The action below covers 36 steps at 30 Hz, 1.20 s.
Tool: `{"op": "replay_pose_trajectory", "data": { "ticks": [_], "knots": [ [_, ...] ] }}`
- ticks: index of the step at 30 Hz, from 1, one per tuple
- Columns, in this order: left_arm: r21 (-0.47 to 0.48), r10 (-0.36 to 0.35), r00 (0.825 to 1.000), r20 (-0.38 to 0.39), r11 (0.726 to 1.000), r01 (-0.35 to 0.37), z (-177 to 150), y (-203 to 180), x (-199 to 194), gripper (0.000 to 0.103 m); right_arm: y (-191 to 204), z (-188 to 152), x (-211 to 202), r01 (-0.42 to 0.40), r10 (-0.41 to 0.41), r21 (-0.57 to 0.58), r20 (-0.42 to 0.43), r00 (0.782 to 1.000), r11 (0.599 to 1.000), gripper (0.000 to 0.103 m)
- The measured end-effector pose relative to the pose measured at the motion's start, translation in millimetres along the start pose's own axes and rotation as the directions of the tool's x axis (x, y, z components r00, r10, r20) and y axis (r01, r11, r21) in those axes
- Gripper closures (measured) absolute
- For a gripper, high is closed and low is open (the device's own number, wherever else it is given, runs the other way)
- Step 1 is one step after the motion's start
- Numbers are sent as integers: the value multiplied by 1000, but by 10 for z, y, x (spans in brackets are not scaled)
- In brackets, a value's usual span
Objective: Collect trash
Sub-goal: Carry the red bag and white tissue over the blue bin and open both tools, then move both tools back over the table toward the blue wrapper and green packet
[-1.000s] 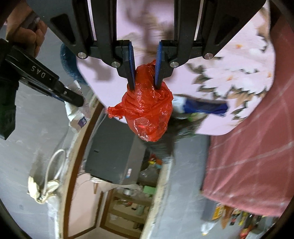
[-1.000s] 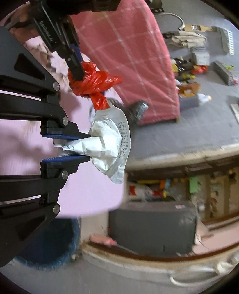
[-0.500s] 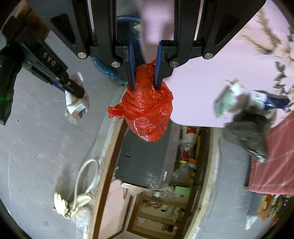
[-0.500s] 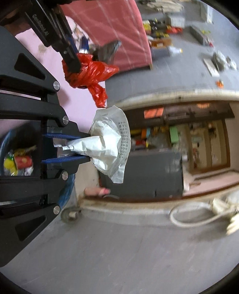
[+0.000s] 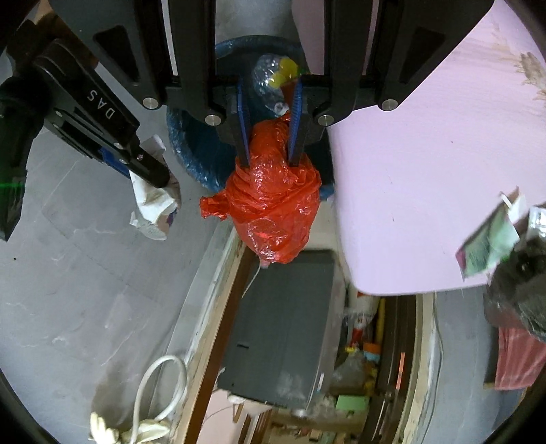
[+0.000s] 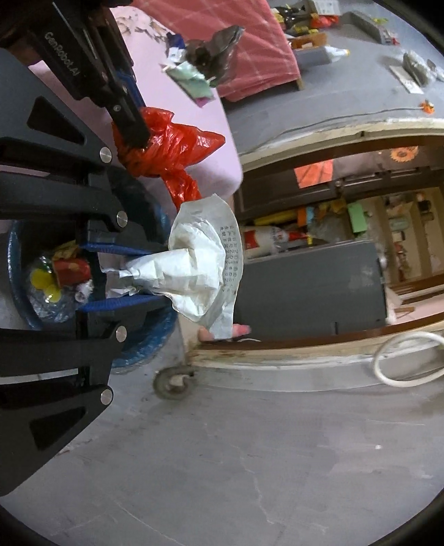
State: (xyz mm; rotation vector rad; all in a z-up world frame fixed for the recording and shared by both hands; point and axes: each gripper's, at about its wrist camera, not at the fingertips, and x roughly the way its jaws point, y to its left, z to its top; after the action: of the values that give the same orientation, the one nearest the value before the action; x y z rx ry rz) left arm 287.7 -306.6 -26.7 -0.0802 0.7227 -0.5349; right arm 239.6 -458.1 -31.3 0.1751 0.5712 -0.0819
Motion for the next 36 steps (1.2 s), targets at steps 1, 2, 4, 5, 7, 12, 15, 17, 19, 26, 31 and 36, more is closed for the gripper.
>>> {"op": "replay_pose_trajectory", "data": {
  "ticks": [1,2,4,5,7,12,15,17,19,26,31,36],
  "knots": [
    [-5,2,1000,-6,1000,-2,1,15,20,85,-9,-13,27,-1,1,4,-13,1000,1000,77],
    [-10,0,1000,-8,1000,0,-2,12,25,85,-14,-21,40,-2,2,7,-20,1000,1000,76],
    [-24,-9,1000,-10,1000,9,1,39,27,83,-37,-39,69,-7,8,13,-33,999,1000,75],
    [-28,-12,1000,-9,1000,12,9,53,22,83,-38,-44,76,-8,8,14,-36,999,1000,75],
    [-35,-15,1000,-6,999,15,29,81,11,82,-37,-49,75,-12,12,19,-38,999,1000,74],
    [-50,-10,1000,3,999,11,3,148,-103,80,-24,-22,22,-12,12,18,-15,1000,1000,70],
    [-65,-5,1000,28,998,7,38,190,-194,75,0,10,-32,-13,13,16,10,1000,1000,67],
    [-75,4,998,57,997,0,64,219,-284,68,30,51,-105,-12,11,11,43,999,1000,54],
    [-81,14,996,87,997,-7,93,250,-390,65,68,100,-189,-18,17,6,81,997,1000,48],
    [-96,75,978,193,994,-58,166,399,-826,38,309,276,-499,-37,42,-26,217,975,999,21],
    [-116,144,954,264,986,-117,177,616,-1152,18,561,337,-634,-63,73,-45,274,959,997,4],
    [-154,221,920,323,972,-180,129,888,-1465,6,815,371,-686,-100,114,-61,308,944,993,0]
  ]
}}
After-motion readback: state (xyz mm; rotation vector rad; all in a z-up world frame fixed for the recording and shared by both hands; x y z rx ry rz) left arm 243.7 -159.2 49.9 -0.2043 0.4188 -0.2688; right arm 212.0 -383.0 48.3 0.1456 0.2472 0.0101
